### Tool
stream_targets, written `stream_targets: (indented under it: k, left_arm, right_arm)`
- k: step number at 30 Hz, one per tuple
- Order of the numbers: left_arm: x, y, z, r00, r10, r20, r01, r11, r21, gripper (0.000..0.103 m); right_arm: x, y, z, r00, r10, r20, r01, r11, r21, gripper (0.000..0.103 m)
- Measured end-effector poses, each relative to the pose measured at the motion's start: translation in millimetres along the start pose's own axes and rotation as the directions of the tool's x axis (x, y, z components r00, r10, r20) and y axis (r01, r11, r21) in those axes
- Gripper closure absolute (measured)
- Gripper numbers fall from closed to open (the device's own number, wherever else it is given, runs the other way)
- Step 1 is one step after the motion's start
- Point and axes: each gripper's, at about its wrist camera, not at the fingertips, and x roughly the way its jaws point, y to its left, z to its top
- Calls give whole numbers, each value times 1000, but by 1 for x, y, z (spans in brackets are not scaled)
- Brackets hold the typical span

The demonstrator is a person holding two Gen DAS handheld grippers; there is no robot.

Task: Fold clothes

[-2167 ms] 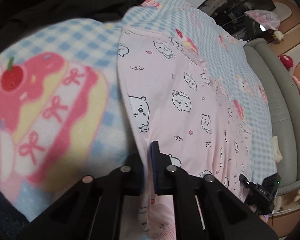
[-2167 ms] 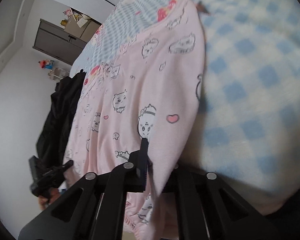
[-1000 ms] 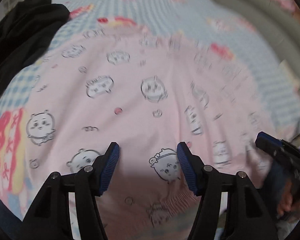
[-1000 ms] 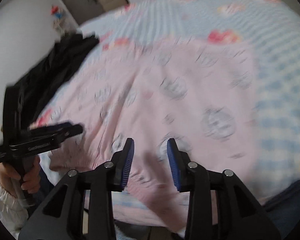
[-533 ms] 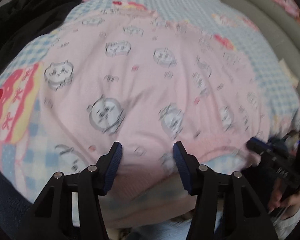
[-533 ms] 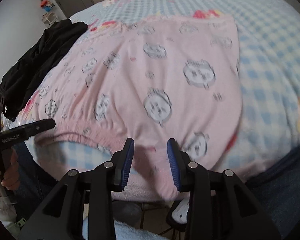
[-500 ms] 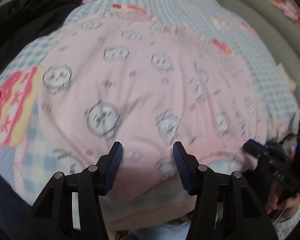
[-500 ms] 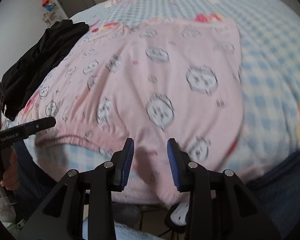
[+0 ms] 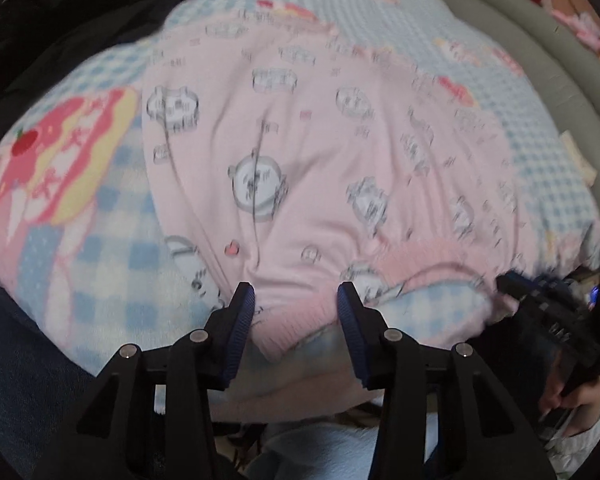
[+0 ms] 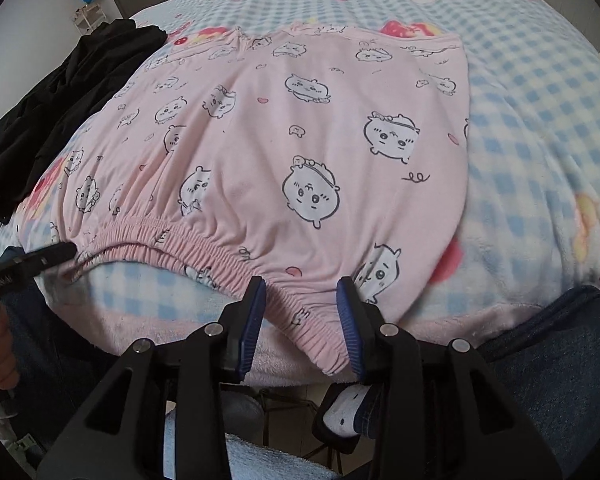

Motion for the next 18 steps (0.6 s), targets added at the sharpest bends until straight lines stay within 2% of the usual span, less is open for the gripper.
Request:
stream_targets:
  k: [6,10,16,18]
  left_arm:
    - [-3,9,2,1000,-25,12,26,999,-48,58]
    - [-7,0,3,999,-25,34,26,999,-35,57]
    - [-17,8,8,998,-19,56,21,999,-31,55]
    - [-10,11,4,1000,2,21,-1,999,-37,55]
  right_arm:
    - [3,2,1,1000,-1,-2,1,1000,0,65]
    - [8,4,3,1000,3,-8,-3,1000,-1,62]
    - [3,3,6,1000,0,15,0,1000,2,62]
    - [3,0,6,1000,-10,22,10,1000,5,62]
